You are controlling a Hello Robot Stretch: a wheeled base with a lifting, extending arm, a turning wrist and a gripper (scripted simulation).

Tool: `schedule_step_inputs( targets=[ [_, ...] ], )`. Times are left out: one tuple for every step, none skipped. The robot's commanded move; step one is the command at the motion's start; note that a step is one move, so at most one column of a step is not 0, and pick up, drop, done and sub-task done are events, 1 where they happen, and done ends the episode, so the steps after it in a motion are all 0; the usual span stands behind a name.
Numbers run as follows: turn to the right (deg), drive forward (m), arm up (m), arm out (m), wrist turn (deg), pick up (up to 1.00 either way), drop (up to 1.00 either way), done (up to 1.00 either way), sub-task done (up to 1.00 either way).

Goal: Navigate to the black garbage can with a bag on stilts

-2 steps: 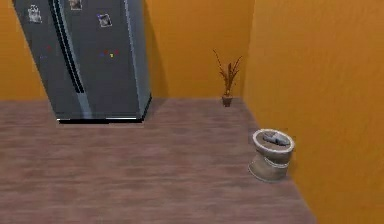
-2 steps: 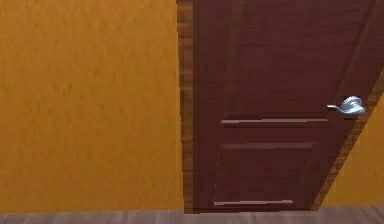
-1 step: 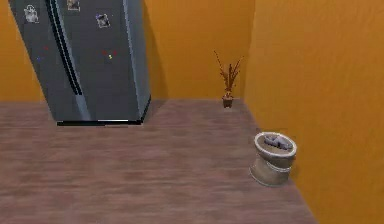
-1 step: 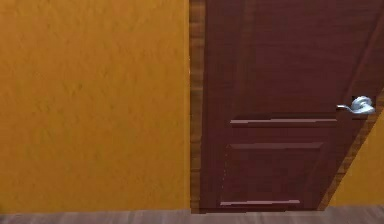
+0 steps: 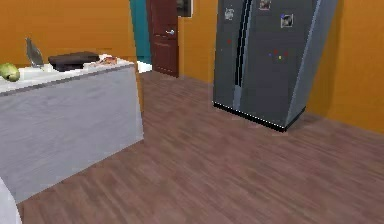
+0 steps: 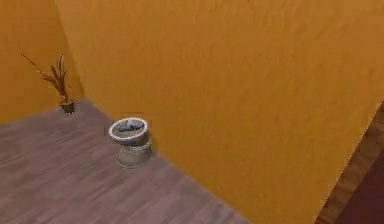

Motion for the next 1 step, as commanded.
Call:
schedule_step_inputs(
  targets=[
    [0.0, 1.0, 0.0, 0.0, 0.0, 0.0, 0.0, 0.0, 0.0]
  ],
)
